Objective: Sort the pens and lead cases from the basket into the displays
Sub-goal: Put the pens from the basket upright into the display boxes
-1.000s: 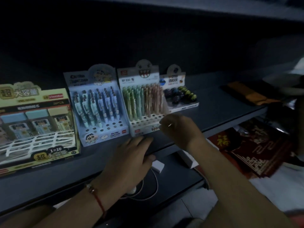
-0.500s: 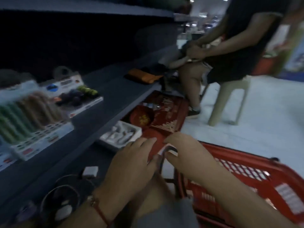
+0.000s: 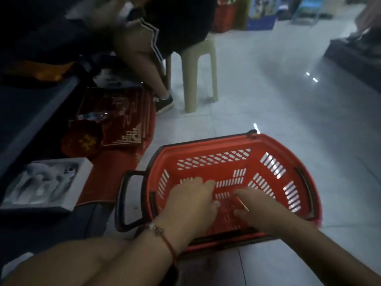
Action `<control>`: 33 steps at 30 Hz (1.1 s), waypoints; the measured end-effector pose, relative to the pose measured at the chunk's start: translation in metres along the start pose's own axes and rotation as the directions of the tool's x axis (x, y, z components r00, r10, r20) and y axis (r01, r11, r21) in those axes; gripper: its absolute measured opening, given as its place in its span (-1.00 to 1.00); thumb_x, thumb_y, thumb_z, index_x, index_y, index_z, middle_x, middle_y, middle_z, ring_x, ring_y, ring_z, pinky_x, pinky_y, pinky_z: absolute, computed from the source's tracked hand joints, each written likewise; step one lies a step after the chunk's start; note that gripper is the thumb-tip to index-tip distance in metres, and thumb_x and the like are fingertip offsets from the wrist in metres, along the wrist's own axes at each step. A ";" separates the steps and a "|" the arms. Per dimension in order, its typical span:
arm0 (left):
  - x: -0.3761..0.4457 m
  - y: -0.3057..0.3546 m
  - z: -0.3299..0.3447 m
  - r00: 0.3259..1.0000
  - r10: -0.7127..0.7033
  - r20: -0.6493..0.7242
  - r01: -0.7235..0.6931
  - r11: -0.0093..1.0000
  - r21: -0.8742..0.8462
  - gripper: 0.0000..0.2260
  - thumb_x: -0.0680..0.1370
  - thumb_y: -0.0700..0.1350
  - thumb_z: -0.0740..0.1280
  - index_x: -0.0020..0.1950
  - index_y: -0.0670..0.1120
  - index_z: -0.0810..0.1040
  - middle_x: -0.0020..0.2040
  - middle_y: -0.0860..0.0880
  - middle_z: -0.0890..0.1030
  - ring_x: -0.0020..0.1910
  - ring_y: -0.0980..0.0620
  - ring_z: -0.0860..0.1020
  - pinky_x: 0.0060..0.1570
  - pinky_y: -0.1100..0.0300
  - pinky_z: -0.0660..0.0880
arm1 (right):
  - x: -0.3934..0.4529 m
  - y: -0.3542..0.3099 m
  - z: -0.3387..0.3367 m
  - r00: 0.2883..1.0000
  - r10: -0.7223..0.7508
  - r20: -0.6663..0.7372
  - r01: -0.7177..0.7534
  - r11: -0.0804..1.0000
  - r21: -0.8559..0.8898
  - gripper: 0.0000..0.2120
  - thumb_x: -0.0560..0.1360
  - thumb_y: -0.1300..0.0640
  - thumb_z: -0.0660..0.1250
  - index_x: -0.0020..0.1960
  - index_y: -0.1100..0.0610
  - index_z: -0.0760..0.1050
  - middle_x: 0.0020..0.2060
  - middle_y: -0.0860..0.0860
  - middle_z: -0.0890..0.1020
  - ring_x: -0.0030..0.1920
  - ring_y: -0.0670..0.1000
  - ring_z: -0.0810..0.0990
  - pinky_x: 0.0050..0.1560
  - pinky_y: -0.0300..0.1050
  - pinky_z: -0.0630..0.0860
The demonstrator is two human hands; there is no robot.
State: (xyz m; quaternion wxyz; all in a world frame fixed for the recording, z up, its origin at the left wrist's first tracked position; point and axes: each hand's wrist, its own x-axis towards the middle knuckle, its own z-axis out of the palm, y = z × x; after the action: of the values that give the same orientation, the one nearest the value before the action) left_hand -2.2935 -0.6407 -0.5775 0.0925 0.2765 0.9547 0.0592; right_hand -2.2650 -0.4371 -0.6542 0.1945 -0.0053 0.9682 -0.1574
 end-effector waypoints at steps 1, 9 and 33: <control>0.008 0.000 0.011 1.000 0.009 0.028 -0.010 1.000 0.013 -0.55 0.58 0.17 0.20 0.42 0.04 0.33 0.32 -0.03 0.45 0.27 -0.11 0.44 0.22 0.02 0.42 | 0.006 0.014 0.005 0.997 0.037 0.062 -0.037 0.999 0.002 -0.44 0.47 -0.08 0.34 0.44 0.01 0.34 0.30 0.02 0.51 0.29 0.08 0.51 0.32 -0.01 0.42; 0.028 -0.030 0.095 0.971 0.005 0.238 0.003 1.000 -0.029 -0.44 0.57 0.18 0.20 0.54 0.07 0.18 0.44 -0.03 0.31 0.38 -0.06 0.35 0.36 0.06 0.29 | 0.076 0.079 0.032 0.903 0.144 0.404 -0.173 0.984 0.035 -0.47 0.52 0.00 0.36 0.44 0.07 0.32 0.20 0.08 0.61 0.10 0.09 0.62 0.10 -0.04 0.58; 0.052 -0.069 0.127 0.948 -0.009 0.319 0.113 0.944 -0.311 -0.52 0.62 0.17 0.15 0.52 0.17 0.15 0.42 0.20 0.28 0.40 0.17 0.26 0.37 0.12 0.31 | 0.181 0.116 0.187 0.728 0.611 0.311 -0.683 0.689 0.244 -0.91 0.62 0.22 0.23 0.01 0.21 0.50 -0.17 0.09 0.60 -0.25 0.01 0.60 -0.31 -0.19 0.55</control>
State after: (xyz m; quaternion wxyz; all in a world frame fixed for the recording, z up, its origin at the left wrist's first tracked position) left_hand -2.3454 -0.6627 -0.7203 0.2887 0.2332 0.9132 0.1682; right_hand -2.3553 -0.3962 -0.9210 0.3341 0.3557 0.8385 -0.2426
